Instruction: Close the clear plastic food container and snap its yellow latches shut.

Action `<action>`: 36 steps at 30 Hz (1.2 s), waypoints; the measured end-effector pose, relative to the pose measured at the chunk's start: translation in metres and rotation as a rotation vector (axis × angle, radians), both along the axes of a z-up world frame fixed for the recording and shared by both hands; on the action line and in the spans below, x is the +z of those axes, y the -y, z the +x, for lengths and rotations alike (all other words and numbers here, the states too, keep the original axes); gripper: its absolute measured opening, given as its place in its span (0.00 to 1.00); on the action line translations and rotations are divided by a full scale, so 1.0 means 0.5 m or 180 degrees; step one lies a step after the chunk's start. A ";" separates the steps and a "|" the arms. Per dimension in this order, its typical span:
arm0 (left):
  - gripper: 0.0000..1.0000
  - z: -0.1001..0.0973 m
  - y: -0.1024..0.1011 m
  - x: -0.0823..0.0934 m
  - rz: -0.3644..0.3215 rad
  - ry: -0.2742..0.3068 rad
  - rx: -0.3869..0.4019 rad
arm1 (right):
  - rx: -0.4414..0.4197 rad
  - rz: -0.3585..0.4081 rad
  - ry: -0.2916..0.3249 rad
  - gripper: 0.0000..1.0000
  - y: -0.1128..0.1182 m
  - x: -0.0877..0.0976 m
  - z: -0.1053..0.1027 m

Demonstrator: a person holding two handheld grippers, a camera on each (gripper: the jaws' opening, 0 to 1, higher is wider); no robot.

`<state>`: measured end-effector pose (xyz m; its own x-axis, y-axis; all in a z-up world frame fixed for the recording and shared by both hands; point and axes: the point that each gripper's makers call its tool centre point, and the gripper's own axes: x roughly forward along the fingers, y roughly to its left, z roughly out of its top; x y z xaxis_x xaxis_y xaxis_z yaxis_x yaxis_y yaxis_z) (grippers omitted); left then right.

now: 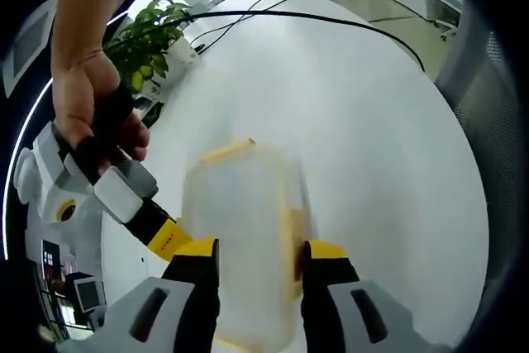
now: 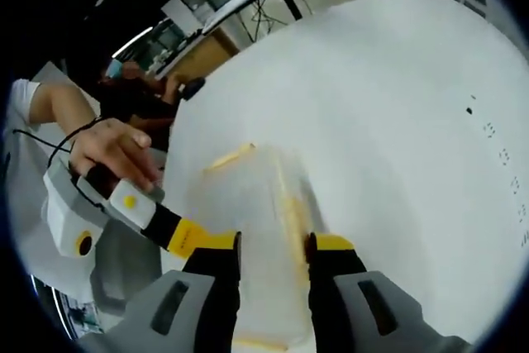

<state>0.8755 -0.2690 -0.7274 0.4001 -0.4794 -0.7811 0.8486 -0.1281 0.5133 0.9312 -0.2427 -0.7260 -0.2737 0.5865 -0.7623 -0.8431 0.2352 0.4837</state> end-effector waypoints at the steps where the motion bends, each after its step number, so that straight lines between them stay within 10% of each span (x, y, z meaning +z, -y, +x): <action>1: 0.31 0.000 0.001 -0.001 0.0007 0.0038 -0.0015 | -0.0001 -0.0003 -0.0009 0.28 0.001 0.000 -0.003; 9: 0.29 0.003 -0.001 0.006 -0.0007 0.0131 -0.0006 | -0.0174 -0.0002 -0.0057 0.28 -0.006 0.013 -0.030; 15: 0.32 0.000 -0.001 0.004 -0.0012 0.0126 -0.0053 | -0.0286 0.0019 -0.0128 0.33 -0.011 0.000 0.048; 28: 0.33 -0.030 -0.007 0.030 -0.0290 -0.0395 0.0000 | -0.0432 -0.0005 0.0837 0.36 -0.004 0.029 0.041; 36: 0.33 -0.055 -0.030 0.058 -0.0513 -0.0512 0.0175 | -0.0573 0.0210 0.1013 0.39 -0.023 0.073 -0.022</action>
<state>0.8481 -0.2540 -0.6983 0.3057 -0.5840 -0.7520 0.9245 -0.0066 0.3811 0.9202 -0.2312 -0.6897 0.0830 0.6544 -0.7516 -0.9016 0.3706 0.2231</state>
